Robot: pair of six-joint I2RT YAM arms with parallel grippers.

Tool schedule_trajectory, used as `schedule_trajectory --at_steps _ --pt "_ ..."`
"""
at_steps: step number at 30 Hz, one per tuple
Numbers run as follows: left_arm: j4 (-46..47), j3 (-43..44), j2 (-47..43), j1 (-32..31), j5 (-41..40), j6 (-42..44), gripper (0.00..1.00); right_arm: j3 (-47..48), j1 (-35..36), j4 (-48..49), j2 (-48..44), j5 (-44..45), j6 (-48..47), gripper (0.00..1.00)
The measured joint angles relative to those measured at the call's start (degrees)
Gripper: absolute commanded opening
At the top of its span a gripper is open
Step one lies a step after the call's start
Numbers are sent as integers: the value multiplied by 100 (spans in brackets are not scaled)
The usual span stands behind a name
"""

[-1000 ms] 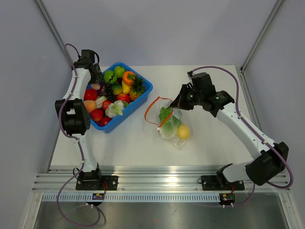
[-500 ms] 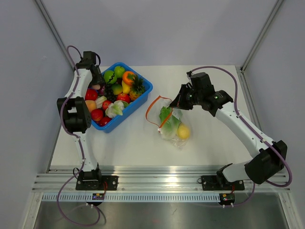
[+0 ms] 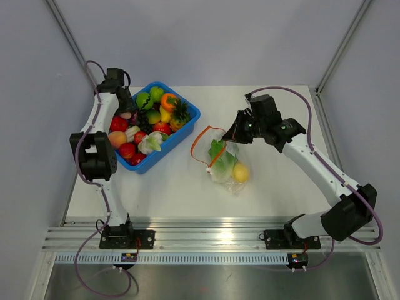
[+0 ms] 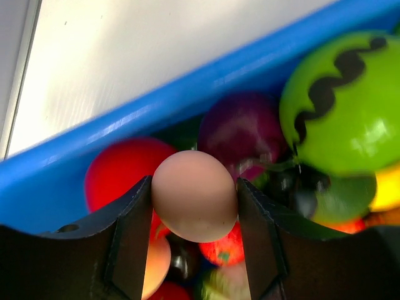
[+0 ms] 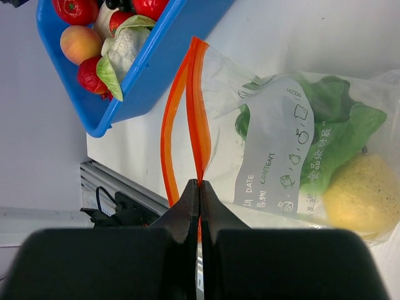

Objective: Place the food in the zip-top bag and seal the zipper
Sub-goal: Pick up the fake food from the bin, then place the fake food in the zipper food storage bag.

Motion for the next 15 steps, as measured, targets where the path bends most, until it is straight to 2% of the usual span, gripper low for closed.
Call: schedule_trajectory --at_steps 8,11,15 --pt "-7 -955 -1515 -339 201 -2 31 -2 2 28 -35 7 37 0" --pt "4 -1370 -2181 -697 315 -2 30 -2 11 31 -39 7 37 0" --pt "-140 -1648 -3008 -1495 522 -2 30 -13 28 52 -37 7 37 0"
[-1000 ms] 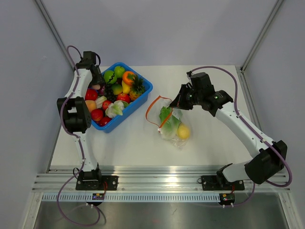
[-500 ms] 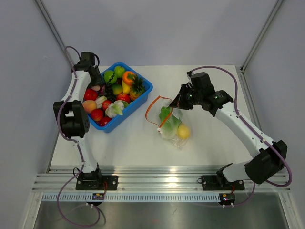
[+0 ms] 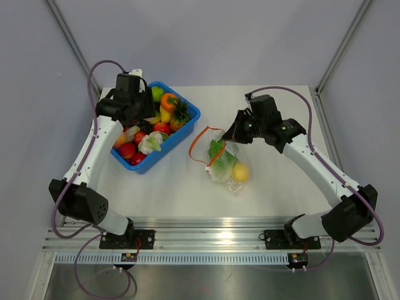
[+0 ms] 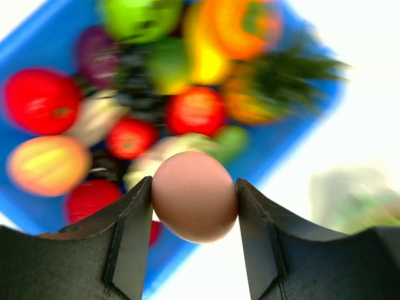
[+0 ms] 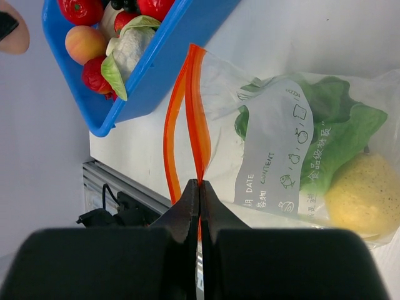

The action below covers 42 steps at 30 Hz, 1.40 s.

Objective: Place the food in the zip-top bag and seal the zipper
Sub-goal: Place the fake food in the zipper food storage bag.

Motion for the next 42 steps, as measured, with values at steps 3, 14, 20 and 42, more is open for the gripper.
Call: schedule_trajectory --at_steps 3,14,20,42 --pt "7 0 -417 -601 282 -26 30 0 26 42 0 -4 0 0" --pt "450 -437 -481 -1878 1738 -487 30 0 90 61 0 0 2 0" --pt "658 -787 -42 -2371 2004 -688 35 0 90 50 -57 17 2 0" --pt "507 -1043 -525 -2553 1287 -717 75 -59 92 -46 -348 52 28 0"
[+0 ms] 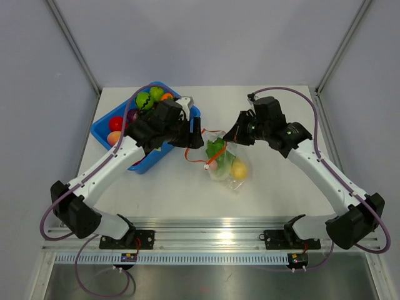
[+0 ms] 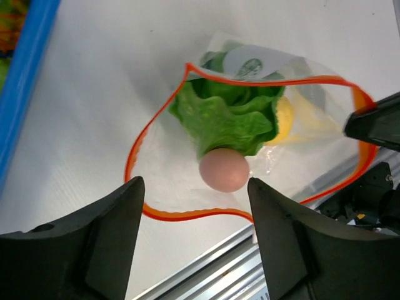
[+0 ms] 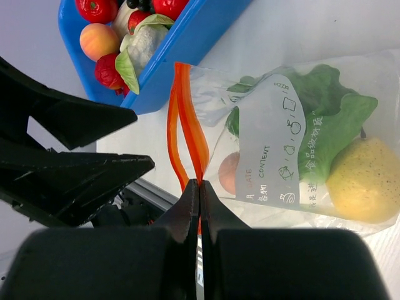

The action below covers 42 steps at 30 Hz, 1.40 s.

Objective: Place the food in the zip-top bag and seal the zipper
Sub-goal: Place the fake food in the zipper food storage bag, then adjust the zipper food storage bag at the center of the board.

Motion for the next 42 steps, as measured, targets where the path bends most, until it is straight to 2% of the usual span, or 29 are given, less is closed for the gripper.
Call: schedule_trajectory --at_steps 3,4,10,11,12,13,14,15,16,20,29,37,42 --pt "109 -378 -151 105 -192 -127 76 -22 0 -7 -48 2 13 0" --pt "131 -494 -131 120 -238 -151 72 -28 0 -7 -57 2 15 0" --pt "271 -1025 210 118 -352 -280 61 -111 2 -37 -133 11 17 0" --pt "280 -1062 247 118 -365 -286 57 -125 2 -37 -153 13 17 0" --pt "297 -1095 284 118 -376 -308 52 -133 2 -39 -173 15 17 0" --pt "297 -1102 319 118 -380 -330 42 -140 2 -44 -197 28 17 0" --pt "321 -1104 343 118 -380 -363 20 -151 2 -44 -221 55 17 0" --pt "345 -1102 361 118 -378 -398 5 -162 2 -48 -247 79 17 0" --pt "354 -1102 365 118 -374 -376 0 -168 2 -50 -267 109 17 0" --pt "251 -957 361 74 -337 -339 0 -181 4 -85 -284 258 -11 0" --pt "107 76 -31 -407 76 -319 0 -138 4 -234 151 601 -175 0" --pt "232 -22 -219 -442 153 -321 0 42 4 -372 -142 708 -249 0" --pt "289 -179 334 -442 28 -319 0 -339 9 -319 -249 911 -262 0"
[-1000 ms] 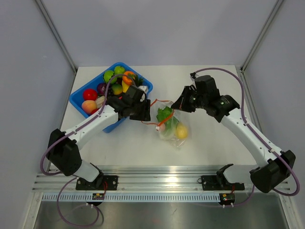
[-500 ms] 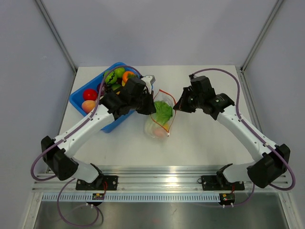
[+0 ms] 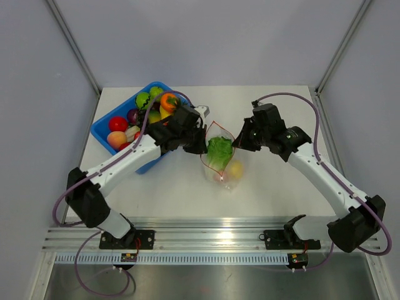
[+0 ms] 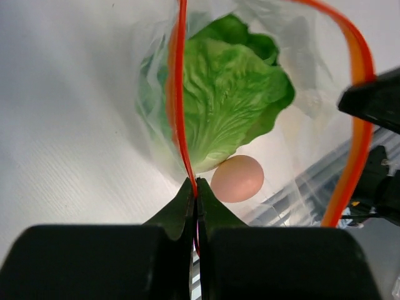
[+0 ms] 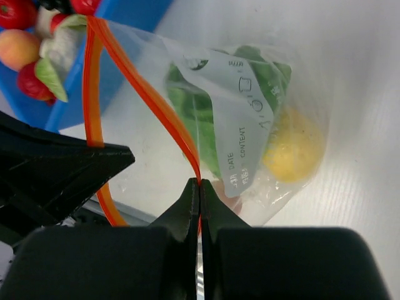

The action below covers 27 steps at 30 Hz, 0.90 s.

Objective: Place the food in the zip-top bag and seal the zipper
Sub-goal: Adjust the zipper food storage bag at the center of the board.

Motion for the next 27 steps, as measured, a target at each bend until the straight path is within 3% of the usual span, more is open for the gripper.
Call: schedule_trajectory --at_steps 5,13,21,27 --pt "-61 -50 494 0 -4 0 0 -87 4 -227 190 50 -17 0" --pt "146 -66 -9 -17 37 -9 0 42 4 -177 -103 44 -66 0" --pt "262 -271 739 -79 188 -57 0 -170 7 -149 542 44 -155 0" --pt "-229 595 103 -96 13 59 0 608 15 -505 234 -11 -223 0"
